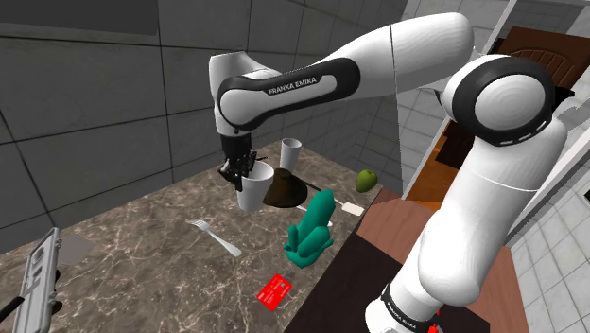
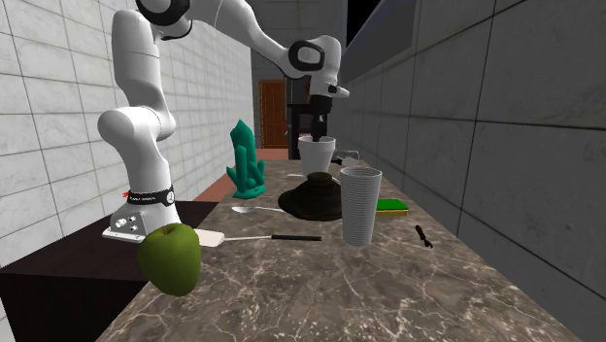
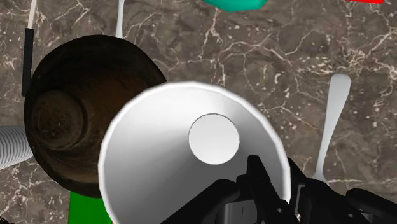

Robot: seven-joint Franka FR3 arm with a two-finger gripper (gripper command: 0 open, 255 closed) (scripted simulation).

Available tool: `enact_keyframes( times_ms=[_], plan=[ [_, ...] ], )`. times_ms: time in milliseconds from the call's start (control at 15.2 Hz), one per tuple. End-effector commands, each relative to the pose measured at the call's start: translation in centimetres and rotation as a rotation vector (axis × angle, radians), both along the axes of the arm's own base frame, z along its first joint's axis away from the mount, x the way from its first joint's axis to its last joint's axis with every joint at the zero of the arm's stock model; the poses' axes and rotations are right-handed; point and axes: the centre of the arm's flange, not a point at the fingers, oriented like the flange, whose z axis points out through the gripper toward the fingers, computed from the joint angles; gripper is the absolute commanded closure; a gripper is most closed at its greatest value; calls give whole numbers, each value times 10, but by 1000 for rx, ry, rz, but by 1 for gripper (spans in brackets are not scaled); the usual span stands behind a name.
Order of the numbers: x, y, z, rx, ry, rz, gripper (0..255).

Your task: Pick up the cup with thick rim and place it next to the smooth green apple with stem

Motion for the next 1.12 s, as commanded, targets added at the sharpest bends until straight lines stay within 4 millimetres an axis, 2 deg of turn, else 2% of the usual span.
enact_keyframes(
  times_ms=[0,1056],
  plan=[
    [-1,0,10,0,0,0,255],
    [-1,0,95,0,0,0,255]
  ],
)
